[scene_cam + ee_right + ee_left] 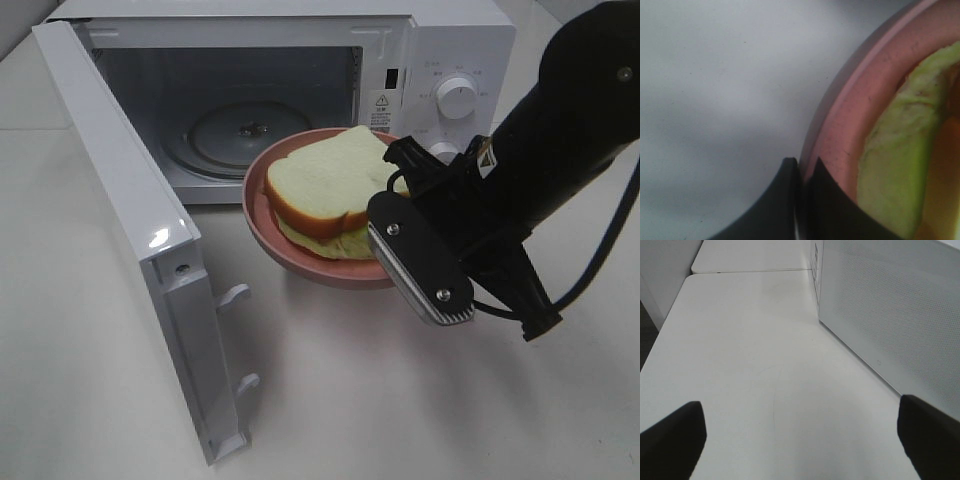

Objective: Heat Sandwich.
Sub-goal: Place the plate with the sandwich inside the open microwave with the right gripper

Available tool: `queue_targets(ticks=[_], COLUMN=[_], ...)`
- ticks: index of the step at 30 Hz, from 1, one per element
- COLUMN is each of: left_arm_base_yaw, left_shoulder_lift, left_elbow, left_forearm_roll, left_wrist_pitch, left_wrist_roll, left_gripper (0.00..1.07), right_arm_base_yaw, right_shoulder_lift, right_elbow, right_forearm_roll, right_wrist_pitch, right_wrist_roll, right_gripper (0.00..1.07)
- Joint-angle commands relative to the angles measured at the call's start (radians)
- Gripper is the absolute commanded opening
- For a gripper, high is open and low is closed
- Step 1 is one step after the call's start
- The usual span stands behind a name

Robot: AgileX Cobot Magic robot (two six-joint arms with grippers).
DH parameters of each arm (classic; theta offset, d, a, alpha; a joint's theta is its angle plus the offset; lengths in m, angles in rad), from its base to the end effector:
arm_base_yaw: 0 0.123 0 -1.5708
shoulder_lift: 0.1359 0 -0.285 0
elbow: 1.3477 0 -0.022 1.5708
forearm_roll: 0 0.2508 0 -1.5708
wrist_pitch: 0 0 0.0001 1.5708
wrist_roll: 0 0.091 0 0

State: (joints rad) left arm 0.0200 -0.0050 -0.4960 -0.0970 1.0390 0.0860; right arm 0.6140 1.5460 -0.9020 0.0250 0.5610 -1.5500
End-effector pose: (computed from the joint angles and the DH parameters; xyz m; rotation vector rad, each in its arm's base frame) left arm -0.0043 -0.0077 0.2782 0.0698 2.0170 -0.0484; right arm 0.2411 0.1715 0.2105 -2.3876 1.2977 -0.2604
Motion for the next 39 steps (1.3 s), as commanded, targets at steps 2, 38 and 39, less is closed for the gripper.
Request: queue_targets(ticks=[2, 38, 39], left_arm_base_yaw=[0.003, 0.003, 0.003], left_shoulder_lift=[-0.025, -0.025, -0.025], left_elbow=[0.001, 0.001, 0.001], left_forearm_roll=[0.001, 0.001, 0.001], left_wrist_pitch=[-0.002, -0.002, -0.002], left_wrist_roll=[-0.006, -0.006, -0.006], left_gripper=[0.98, 0.98, 0.98], right_arm_base_yaw=[0.005, 0.039, 0.039], right_shoulder_lift=[0.017, 0.189, 0.189], right_elbow=[-0.039, -0.216, -0.216], right_forearm_roll=[0.012, 0.015, 0.015], right_wrist_pitch=[-0.025, -0.047, -0.047], right_wrist_roll=[-0.018, -0.028, -0.028], right_gripper=[0.00, 0.00, 0.00])
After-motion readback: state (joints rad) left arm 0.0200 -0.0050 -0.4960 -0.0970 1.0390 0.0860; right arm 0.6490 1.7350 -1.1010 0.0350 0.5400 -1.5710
